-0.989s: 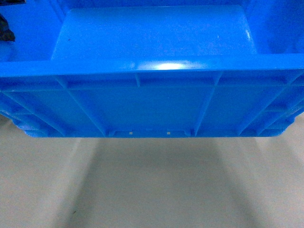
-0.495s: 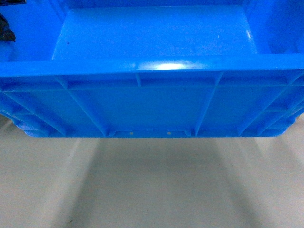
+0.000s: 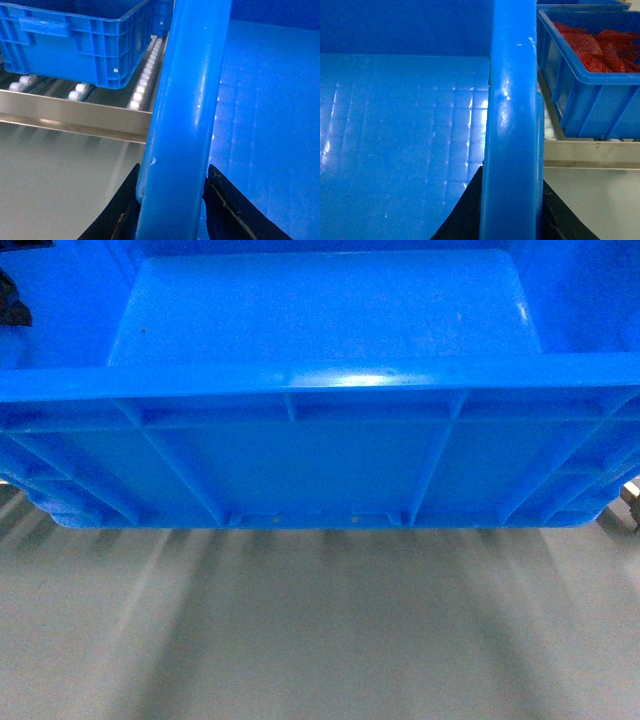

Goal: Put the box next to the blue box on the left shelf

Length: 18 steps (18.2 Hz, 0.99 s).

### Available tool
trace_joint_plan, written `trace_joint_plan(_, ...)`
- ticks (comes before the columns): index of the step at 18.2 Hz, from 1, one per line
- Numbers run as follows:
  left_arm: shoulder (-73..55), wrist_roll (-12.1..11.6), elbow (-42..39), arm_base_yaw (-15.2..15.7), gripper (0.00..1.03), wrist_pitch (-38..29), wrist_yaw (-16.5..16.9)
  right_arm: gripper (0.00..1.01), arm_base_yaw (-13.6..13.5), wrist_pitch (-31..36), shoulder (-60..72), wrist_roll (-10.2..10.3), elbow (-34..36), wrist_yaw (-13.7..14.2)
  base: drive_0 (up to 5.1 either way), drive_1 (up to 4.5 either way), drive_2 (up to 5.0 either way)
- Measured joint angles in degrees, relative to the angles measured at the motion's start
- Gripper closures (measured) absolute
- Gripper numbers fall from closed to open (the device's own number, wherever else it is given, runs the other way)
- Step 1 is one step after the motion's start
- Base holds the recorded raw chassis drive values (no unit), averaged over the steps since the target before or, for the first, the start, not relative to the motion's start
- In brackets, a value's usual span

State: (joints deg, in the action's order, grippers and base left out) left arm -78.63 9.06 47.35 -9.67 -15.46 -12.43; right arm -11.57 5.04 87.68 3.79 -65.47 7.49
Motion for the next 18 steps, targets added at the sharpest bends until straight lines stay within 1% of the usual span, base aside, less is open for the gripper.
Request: trace_joint_plan(18, 0.00, 0.00, 0.00, 0.00, 0.71, 0.13, 0.00, 0.83, 0.00, -0.07, 0.02, -0.02, 0.00, 0.00, 0.1, 4.37, -4.2)
